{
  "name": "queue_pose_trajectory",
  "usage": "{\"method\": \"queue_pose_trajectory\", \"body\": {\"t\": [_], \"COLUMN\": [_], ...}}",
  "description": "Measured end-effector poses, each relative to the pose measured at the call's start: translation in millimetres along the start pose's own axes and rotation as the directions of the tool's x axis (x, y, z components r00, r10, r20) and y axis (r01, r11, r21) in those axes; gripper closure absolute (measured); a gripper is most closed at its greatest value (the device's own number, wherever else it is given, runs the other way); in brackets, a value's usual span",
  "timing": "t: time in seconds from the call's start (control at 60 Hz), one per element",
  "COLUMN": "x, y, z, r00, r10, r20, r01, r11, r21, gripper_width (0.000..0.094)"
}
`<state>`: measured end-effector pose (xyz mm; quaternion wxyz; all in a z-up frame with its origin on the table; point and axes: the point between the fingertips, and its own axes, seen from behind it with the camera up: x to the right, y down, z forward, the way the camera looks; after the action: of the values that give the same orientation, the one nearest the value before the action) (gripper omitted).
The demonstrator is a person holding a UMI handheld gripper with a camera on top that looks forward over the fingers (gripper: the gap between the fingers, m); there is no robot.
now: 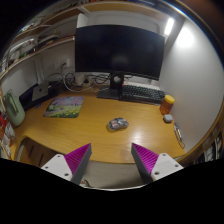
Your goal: Arrange mouse
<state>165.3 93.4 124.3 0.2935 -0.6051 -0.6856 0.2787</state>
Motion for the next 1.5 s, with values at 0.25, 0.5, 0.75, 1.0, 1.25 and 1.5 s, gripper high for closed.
{"method": "queue_pose_trajectory", "body": {"t": [0.25,0.5,0.75,1.0,1.25,1.5], "x": [-12,-14,-10,7,15,12], "y": [-7,-19,-23,-28,-59,-77], "z": [37,105,169,215,257,290], "r00": [0.999,0.997,0.992,0.984,0.989,0.992], "r10": [0.033,0.052,0.100,0.135,0.105,0.082], "r20": [-0.043,-0.062,-0.083,-0.117,-0.106,-0.098], "r01": [-0.030,-0.043,-0.089,-0.124,-0.095,-0.075], "r11": [0.998,0.988,0.988,0.988,0.991,0.995], "r21": [0.063,0.149,0.127,0.094,0.095,0.065], "gripper_width": [0.0072,0.0074,0.0076,0.0075,0.0067,0.0285]}}
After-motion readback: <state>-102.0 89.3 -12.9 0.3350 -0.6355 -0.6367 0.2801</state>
